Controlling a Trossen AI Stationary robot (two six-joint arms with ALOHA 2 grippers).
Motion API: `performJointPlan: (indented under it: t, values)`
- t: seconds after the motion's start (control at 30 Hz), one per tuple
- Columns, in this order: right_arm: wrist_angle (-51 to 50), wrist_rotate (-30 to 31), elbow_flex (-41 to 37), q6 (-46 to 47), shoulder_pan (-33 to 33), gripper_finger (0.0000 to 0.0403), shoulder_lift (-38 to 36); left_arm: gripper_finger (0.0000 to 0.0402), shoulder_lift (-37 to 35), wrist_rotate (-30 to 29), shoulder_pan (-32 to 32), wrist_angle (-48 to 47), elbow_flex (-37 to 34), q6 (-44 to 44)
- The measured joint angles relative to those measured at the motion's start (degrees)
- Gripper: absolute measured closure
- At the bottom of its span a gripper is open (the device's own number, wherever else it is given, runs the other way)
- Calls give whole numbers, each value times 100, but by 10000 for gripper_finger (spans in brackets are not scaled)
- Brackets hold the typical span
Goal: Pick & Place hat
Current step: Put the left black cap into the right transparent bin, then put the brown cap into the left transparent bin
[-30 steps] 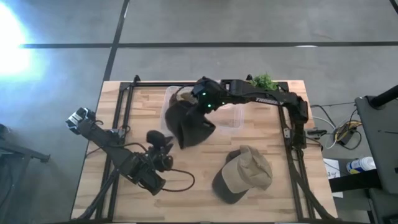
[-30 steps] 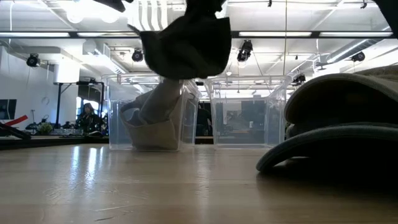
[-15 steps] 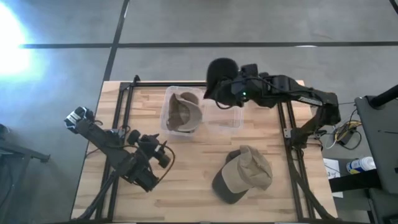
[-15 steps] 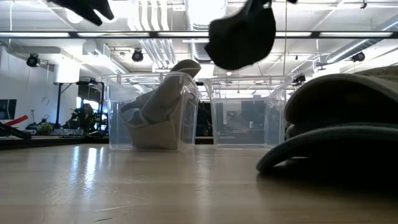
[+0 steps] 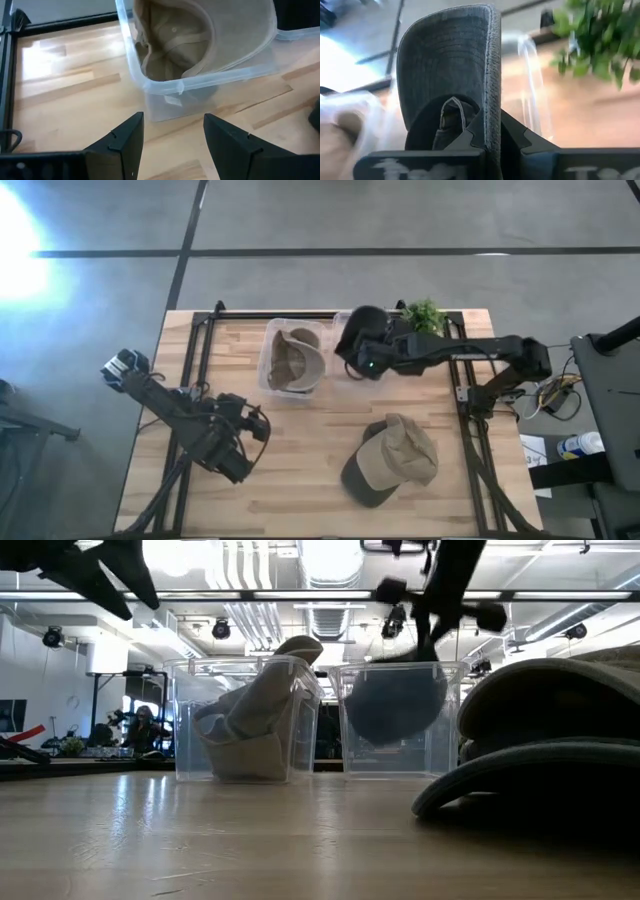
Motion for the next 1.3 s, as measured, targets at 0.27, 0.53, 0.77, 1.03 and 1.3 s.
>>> performJointPlan:
  t: [0.27, 0.53, 0.77, 1.03, 1.3]
  values:
    - [334, -327, -586, 49, -12, 368, 338, 203, -79, -20, -26, 7, 0, 10]
    - [338, -739, -497, -194, -56, 307, 362, 203, -120, -34, -30, 21, 0, 190]
    - [301, -448, 139, -2318, -59, 277, -25, 203, -237, -40, -32, 81, 0, 209]
    - [-219, -3166, 796, -4898, 399, 266, -611, 203, -341, -43, -39, 1195, -2, 2357]
    - [-1607, -3811, 182, -3189, 1722, 266, -939, 203, -366, -152, -7, 2736, -475, 6590]
